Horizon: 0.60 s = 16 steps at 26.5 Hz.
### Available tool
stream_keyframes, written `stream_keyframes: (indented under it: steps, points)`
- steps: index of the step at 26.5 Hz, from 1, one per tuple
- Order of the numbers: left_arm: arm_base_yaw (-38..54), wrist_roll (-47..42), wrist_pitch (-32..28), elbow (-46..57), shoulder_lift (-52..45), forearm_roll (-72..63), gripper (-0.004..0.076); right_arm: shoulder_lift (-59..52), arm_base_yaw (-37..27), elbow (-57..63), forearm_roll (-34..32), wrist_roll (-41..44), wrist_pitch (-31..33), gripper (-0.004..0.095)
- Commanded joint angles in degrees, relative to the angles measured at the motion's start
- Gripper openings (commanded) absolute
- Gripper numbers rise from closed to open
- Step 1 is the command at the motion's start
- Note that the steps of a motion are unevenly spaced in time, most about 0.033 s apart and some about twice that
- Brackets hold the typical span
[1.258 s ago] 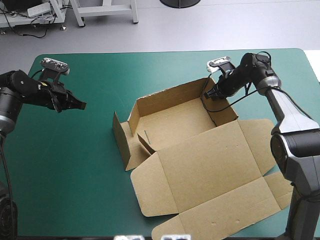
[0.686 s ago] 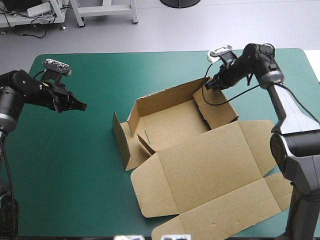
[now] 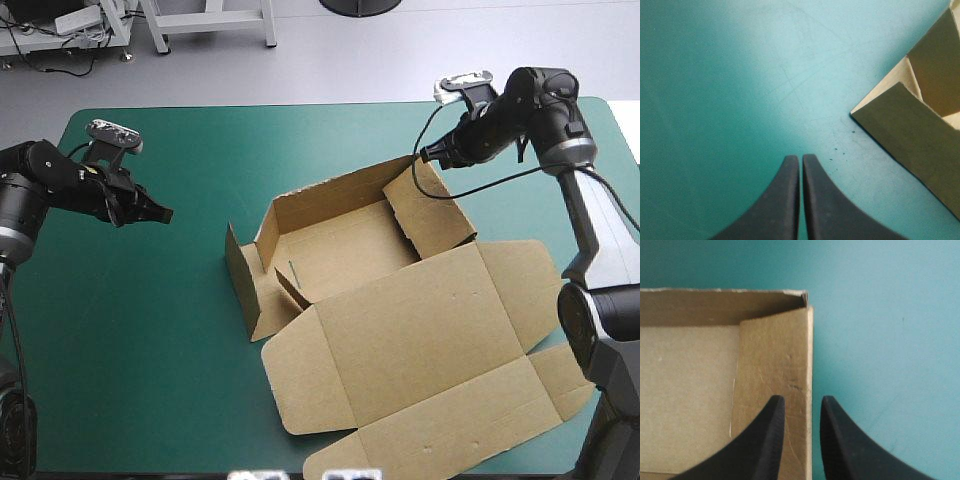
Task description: Fold the box
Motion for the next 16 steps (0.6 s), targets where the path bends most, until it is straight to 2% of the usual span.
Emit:
stream_keyframes:
  steps: [1, 7, 16]
  points:
    - [0.02, -0.22, -1.72, -1.45, -1.96, -1.20, 0.0014, -3.87, -0.07, 3.46, 0.81, -1.75, 0.58, 0.0242]
    - [0.02, -0.11, -1.31, -1.45, -1.96, -1.20, 0.0014, -3.87, -0.07, 7.83, 0.66, -4.31, 0.47, 0.0242]
    - [0.02, -0.11, -1.22, -1.45, -1.96, -1.34, 0.0014, -1.51, -0.07, 8.12, 1.86, -6.76, 0.47, 0.0242]
